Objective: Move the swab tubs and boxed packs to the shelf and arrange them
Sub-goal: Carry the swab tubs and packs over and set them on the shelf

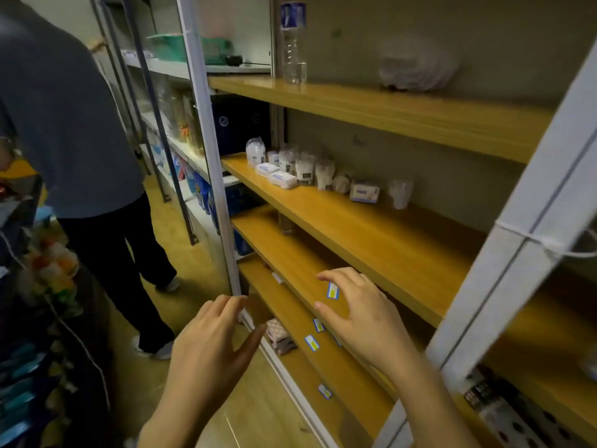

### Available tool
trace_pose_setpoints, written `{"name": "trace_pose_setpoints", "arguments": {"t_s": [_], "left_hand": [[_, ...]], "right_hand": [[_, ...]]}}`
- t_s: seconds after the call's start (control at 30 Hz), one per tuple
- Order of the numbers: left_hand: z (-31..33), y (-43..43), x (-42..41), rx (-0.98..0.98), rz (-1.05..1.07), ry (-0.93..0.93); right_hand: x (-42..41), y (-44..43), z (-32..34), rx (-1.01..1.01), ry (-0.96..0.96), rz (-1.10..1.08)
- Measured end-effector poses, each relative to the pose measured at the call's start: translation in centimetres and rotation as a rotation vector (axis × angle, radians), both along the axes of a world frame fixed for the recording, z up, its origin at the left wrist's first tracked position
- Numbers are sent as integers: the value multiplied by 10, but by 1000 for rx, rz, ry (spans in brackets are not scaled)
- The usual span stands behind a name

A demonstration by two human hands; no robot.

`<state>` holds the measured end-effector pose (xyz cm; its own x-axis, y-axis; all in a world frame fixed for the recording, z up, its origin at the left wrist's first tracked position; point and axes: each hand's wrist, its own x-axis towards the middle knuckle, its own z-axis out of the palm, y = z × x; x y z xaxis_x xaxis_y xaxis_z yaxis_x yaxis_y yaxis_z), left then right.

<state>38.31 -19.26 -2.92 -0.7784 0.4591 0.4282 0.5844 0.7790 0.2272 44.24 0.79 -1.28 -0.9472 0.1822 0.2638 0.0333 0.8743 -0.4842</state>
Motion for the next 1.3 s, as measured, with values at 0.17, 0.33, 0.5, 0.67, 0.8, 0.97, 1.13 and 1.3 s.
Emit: {"name": "trace_pose_setpoints", "arguments": {"t_s": [0.17,0.33,0.5,0.67,0.8,0.97,1.13,1.3], "left_hand": [[8,23,-75,47,-37,-20],[7,44,-144,94,-77,-37],[0,59,-197,153,-117,-134],[-4,73,-251,178,-184,-169],[-6,86,-300,165,-262,-184],[0,97,-362,143,-332,-155],[5,104,-413,118,-401,-129],[-4,111,-454,99,-506,-141]], "right_hand": [[-83,18,2,13,12,-16],[-153,38,6,-14,12,-37],[-205,57,4,-11,-11,-94],[-248,75,3,10,-30,-161],[-290,91,5,6,-46,-261],[-353,114,22,81,-44,-451],[-412,146,20,127,-165,-611],[-429,152,8,165,-251,-706]]}}
